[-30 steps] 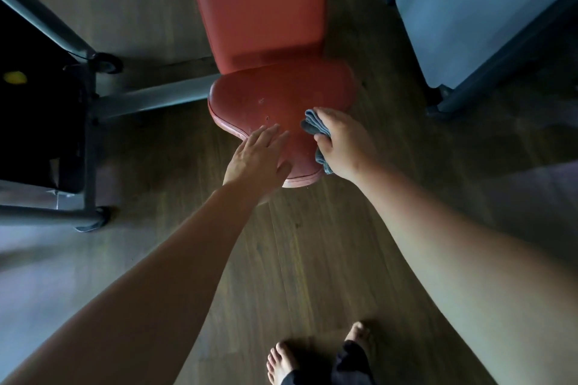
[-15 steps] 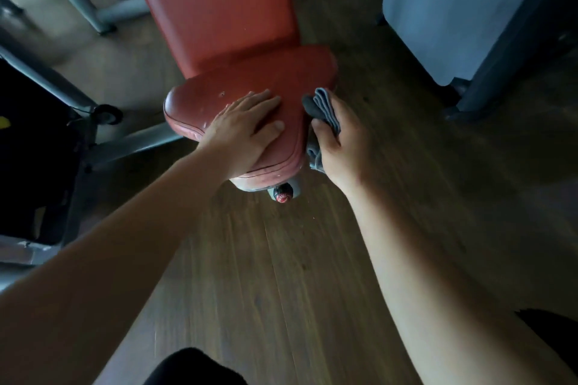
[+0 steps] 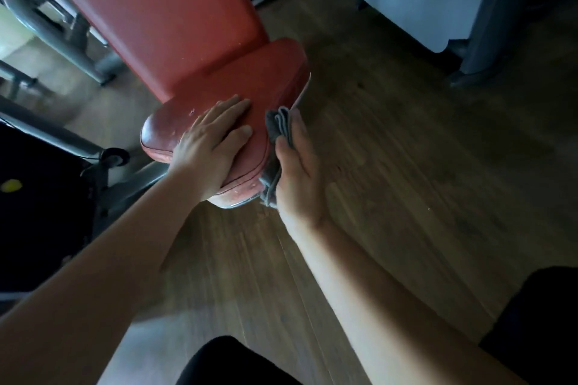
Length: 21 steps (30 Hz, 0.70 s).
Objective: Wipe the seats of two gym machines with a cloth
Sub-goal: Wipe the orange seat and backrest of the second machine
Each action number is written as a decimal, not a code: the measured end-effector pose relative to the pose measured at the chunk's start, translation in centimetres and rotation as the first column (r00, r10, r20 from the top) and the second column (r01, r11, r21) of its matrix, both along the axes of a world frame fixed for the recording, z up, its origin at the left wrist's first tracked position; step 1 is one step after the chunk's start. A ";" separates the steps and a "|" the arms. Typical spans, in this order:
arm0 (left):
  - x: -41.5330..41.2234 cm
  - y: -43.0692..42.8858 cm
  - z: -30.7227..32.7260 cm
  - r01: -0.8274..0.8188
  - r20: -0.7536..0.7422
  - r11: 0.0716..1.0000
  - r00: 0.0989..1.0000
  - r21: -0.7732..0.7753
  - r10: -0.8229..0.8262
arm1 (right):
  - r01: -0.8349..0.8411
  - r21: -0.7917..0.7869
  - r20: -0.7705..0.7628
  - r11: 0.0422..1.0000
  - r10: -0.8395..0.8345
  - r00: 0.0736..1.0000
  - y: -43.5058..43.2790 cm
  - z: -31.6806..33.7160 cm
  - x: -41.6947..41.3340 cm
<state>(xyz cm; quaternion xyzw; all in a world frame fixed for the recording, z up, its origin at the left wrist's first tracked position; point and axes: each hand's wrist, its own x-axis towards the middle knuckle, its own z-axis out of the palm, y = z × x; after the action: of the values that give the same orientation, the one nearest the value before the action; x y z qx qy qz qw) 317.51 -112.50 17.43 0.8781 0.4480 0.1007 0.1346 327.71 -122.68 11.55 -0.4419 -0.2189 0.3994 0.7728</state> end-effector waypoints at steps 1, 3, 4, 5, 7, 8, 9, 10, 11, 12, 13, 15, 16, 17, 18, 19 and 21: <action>0.0 0.0 -0.1 -0.003 0.005 1.000 1.000 0.003 0.003 | -0.014 -0.009 0.054 1.000 0.014 0.998 0.9 -0.1 0.8; 0.1 0.1 -0.2 -0.009 0.014 1.000 1.000 0.002 0.009 | 0.001 -0.080 0.160 0.997 0.011 0.987 2.7 0.0 2.8; 0.2 0.1 -0.2 -0.009 0.016 1.000 1.000 0.000 0.009 | 0.027 -0.117 0.192 0.993 -0.004 0.981 3.0 0.4 3.1; 0.2 0.1 -0.1 -0.006 0.018 1.000 1.000 0.001 0.006 | 0.053 -0.142 0.211 0.989 -0.022 0.977 2.7 0.7 2.6; 0.1 0.1 -0.1 0.004 0.015 1.000 1.000 0.007 -0.004 | 0.101 -0.181 0.244 0.978 -0.055 0.968 0.0 1.7 -0.2; 0.1 0.2 -0.1 0.011 0.008 1.000 1.000 0.007 -0.011 | 0.126 -0.189 0.287 0.974 -0.068 0.956 -1.7 2.3 -1.8; 0.0 0.3 -0.2 0.019 -0.001 1.000 1.000 0.005 -0.019 | 0.139 -0.191 0.336 0.972 -0.069 0.939 -2.9 2.4 -3.0; 0.0 0.3 -0.2 0.024 -0.010 1.000 1.000 0.002 -0.024 | 0.147 -0.181 0.380 0.972 -0.069 0.922 -3.1 2.2 -3.2; -0.1 0.4 -0.2 0.026 -0.014 1.000 1.000 0.004 -0.026 | 0.133 -0.180 0.387 0.975 -0.054 0.921 -2.2 2.0 -2.5; -0.1 0.3 -0.2 0.022 -0.015 1.000 1.000 0.005 -0.022 | 0.104 -0.187 0.358 0.977 -0.031 0.933 -0.5 1.9 -1.2; 0.0 0.2 -0.2 0.015 -0.014 1.000 1.000 0.006 -0.015 | 0.077 -0.215 0.321 0.974 -0.004 0.947 1.4 1.6 0.6; 0.1 0.0 -0.1 0.002 -0.016 1.000 1.000 0.011 -0.002 | 0.045 -0.286 0.298 0.957 0.045 0.953 4.0 1.4 3.7; 0.2 -0.1 0.0 -0.003 -0.015 1.000 1.000 0.011 0.003 | 0.042 -0.305 0.302 0.951 0.055 0.952 4.2 1.3 3.8; 0.2 -0.2 0.0 -0.003 -0.007 1.000 1.000 0.010 0.003 | 0.044 -0.305 0.291 0.951 0.050 0.955 3.6 1.2 3.1; 0.2 -0.3 0.1 -0.002 0.002 1.000 1.000 0.007 0.002 | 0.050 -0.274 0.277 0.960 0.029 0.960 2.3 1.2 1.9; 0.2 -0.3 0.1 0.001 0.006 1.000 1.000 0.005 -0.001 | 0.048 -0.245 0.262 0.968 0.019 0.965 1.0 1.2 0.6; 0.2 -0.2 0.1 0.002 0.001 1.000 1.000 0.007 -0.002 | 0.037 -0.220 0.245 0.975 0.018 0.969 -0.2 0.9 -0.4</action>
<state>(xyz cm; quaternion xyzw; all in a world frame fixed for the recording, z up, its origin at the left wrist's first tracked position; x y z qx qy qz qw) 317.70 -112.75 17.52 0.8788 0.4469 0.1025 0.1321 327.31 -122.90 12.46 -0.5728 -0.2646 0.3598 0.6873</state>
